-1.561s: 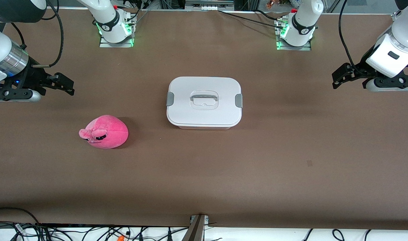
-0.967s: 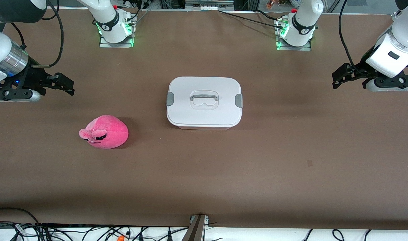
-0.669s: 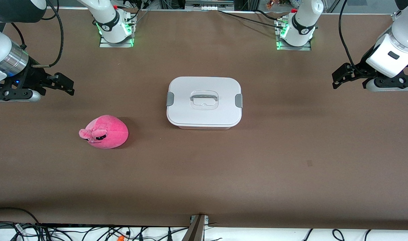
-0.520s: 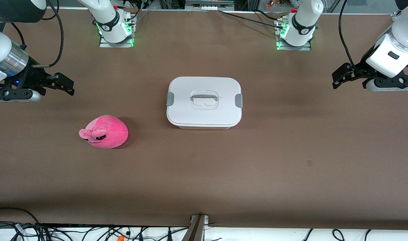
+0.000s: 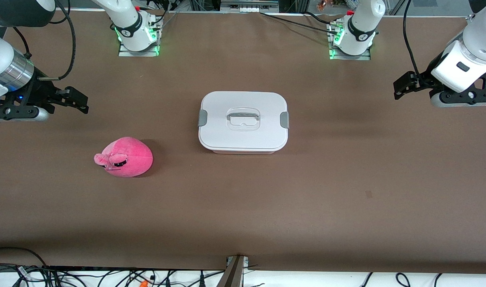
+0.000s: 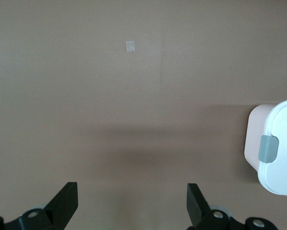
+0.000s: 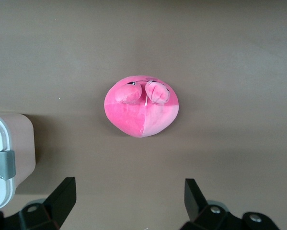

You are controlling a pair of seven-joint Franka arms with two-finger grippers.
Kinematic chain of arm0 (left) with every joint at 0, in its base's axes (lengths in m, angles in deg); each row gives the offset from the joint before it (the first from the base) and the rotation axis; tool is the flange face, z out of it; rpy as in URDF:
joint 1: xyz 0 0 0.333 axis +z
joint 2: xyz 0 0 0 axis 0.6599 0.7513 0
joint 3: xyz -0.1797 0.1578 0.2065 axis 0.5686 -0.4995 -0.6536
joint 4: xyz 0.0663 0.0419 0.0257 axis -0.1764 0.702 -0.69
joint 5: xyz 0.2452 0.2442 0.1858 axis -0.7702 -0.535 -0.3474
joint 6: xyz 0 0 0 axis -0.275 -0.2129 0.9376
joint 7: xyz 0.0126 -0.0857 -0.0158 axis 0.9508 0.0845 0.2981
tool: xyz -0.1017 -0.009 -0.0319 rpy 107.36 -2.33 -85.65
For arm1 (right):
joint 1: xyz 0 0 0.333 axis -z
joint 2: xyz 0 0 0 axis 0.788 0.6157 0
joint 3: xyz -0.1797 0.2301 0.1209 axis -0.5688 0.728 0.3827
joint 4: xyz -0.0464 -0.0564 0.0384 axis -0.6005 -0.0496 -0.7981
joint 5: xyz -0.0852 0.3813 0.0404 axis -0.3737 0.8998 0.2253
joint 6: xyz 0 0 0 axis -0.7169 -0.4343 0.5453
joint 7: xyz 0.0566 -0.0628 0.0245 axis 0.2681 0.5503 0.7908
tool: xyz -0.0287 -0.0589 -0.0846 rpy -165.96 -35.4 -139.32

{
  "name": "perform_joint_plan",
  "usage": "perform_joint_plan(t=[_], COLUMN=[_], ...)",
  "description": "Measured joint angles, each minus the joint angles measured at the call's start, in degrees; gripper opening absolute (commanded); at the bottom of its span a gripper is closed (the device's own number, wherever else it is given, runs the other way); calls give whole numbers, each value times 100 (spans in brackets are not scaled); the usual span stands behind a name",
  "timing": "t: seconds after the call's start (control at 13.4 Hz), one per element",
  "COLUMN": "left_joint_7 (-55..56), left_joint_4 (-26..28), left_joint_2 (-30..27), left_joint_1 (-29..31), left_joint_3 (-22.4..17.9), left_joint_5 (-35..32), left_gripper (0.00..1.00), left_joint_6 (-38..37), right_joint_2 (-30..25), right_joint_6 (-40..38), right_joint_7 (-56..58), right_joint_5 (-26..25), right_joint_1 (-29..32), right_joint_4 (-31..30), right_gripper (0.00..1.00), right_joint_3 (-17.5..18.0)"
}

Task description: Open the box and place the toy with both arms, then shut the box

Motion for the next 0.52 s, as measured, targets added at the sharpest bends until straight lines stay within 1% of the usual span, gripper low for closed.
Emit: perform_joint_plan(t=[0.37,0.52], left_joint_7=[-22,-271], left_joint_4=[-2,-52], left_joint_2=[0,7], left_joint_1=[-15,-40], left_joint_3=[20,71], left_joint_5=[0,0], left_gripper=[100,100], left_joint_6=[-27,-27], right_joint_2=[0,0], right_joint_6=[0,0], right_joint_7=[0,0], right_joint_5=[0,0], right_joint_1=[0,-1], right_joint_4=[0,0], right_gripper=[100,100], right_joint_3=[0,1])
